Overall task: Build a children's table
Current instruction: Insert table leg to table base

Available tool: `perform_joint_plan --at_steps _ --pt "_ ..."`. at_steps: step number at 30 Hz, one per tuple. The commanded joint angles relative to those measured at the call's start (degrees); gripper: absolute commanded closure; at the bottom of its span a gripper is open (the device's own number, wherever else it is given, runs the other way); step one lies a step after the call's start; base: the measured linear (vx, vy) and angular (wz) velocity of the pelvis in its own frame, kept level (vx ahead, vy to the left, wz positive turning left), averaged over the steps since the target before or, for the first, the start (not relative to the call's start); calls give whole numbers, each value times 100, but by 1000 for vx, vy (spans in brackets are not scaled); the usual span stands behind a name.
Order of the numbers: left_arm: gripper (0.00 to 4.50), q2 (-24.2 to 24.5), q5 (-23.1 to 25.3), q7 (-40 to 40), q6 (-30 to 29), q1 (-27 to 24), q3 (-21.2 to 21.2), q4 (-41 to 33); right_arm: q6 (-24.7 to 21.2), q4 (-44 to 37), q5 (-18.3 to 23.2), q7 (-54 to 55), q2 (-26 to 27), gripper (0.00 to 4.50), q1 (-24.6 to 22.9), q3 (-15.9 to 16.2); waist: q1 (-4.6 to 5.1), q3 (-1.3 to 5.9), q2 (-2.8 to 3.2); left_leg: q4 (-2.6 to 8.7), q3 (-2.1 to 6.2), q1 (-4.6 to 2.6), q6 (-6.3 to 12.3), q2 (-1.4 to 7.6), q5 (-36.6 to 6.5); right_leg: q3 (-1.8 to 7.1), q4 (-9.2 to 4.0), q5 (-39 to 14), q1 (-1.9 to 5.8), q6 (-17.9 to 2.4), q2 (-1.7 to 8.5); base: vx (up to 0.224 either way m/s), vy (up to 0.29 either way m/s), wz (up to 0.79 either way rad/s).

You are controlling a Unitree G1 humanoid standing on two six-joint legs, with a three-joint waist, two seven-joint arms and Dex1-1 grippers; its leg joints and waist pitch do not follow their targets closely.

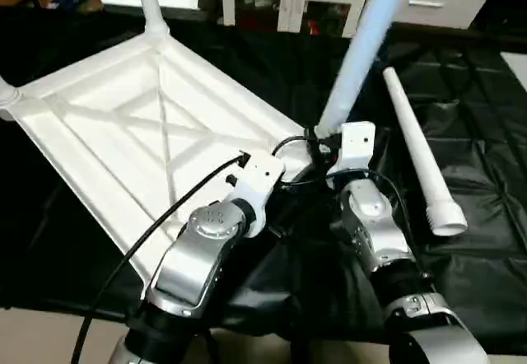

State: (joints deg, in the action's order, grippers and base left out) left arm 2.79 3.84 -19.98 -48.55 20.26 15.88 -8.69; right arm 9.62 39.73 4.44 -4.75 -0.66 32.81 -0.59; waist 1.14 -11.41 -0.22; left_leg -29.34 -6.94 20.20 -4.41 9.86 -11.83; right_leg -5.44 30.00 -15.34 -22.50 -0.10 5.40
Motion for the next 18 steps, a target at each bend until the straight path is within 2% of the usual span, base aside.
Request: perform_joint_plan --at_steps 1,5,6,8,9,10,11,12,13,14,15,16,18 --pt "450 123 115 279 -236 -154 -184 362 -260 559 -33 -88 -22 141 -368 36 1 155 26 450 84 -43 -4 227 -3165 193 -453 -2619 72 -347 371 0 0 0" --pt "450 148 107 270 -236 -154 -190 356 -188 497 -49 -127 -57 141 -378 41 -19 195 2 427 35 -5 13 243 -2623 263 -377 -2029 109 -593 381 0 0 0" --pt "450 155 104 270 -234 -162 -188 348 -153 461 -74 -116 -72 141 -390 37 -37 201 -14 414 -13 16 55 241 -2216 299 -352 -1813 117 -693 383 0 0 0" --pt "450 164 100 268 -229 -170 -184 341 -93 420 -117 -114 -97 141 -402 42 -51 213 -27 389 -51 -9 82 247 -2020 330 -347 -1910 93 -696 383 0 0 0" --pt "450 172 92 269 -227 -171 -180 340 -55 381 -133 -127 -112 141 -413 39 -56 224 -46 384 -76 1 94 248 -1906 353 -329 -1880 97 -698 367 0 0 0" --pt "450 176 87 271 -226 -171 -177 339 -44 362 -132 -138 -116 141 -419 33 -63 233 -48 378 -90 -8 101 254 -1844 371 -319 -1832 91 -710 363 0 0 0" --pt "450 179 84 273 -223 -168 -177 346 -11 298 -115 -167 -119 119 -440 24 -73 240 -44 371 -114 -23 121 261 -1756 392 -297 -1711 81 -752 348 0 0 0" --pt "450 182 81 273 -221 -168 -175 349 17 229 -82 -232 -118 119 -466 20 -75 244 -56 365 -130 -10 136 265 -1687 412 -272 -1573 87 -791 337 0 0 0" --pt "450 182 81 273 -221 -168 -175 349 17 229 -82 -232 -118 119 -466 20 -83 235 -47 369 -138 -14 135 269 -1704 419 -269 -1566 81 -800 332 0 0 0" --pt "450 188 69 280 -222 -166 -173 350 41 171 -61 -276 -118 103 -490 20 -76 238 -41 373 -142 -29 125 270 -1920 420 -278 -1738 62 -792 325 0 0 0" --pt "450 194 59 287 -223 -166 -171 348 52 122 -72 -276 -123 84 -512 30 -63 251 -68 377 -119 -4 101 270 -2077 415 -281 -1973 74 -714 329 0 0 0" --pt "450 198 52 288 -225 -166 -170 347 52 89 -106 -239 -133 79 -524 44 -58 244 -71 386 -110 10 99 261 -2088 411 -280 -2036 82 -684 322 0 0 0" --pt "450 205 43 291 -224 -164 -170 351 39 29 -169 -166 -148 73 -543 66 -62 255 -61 359 -134 -27 108 256 -2063 433 -305 -2045 34 -637 324 0 0 0"
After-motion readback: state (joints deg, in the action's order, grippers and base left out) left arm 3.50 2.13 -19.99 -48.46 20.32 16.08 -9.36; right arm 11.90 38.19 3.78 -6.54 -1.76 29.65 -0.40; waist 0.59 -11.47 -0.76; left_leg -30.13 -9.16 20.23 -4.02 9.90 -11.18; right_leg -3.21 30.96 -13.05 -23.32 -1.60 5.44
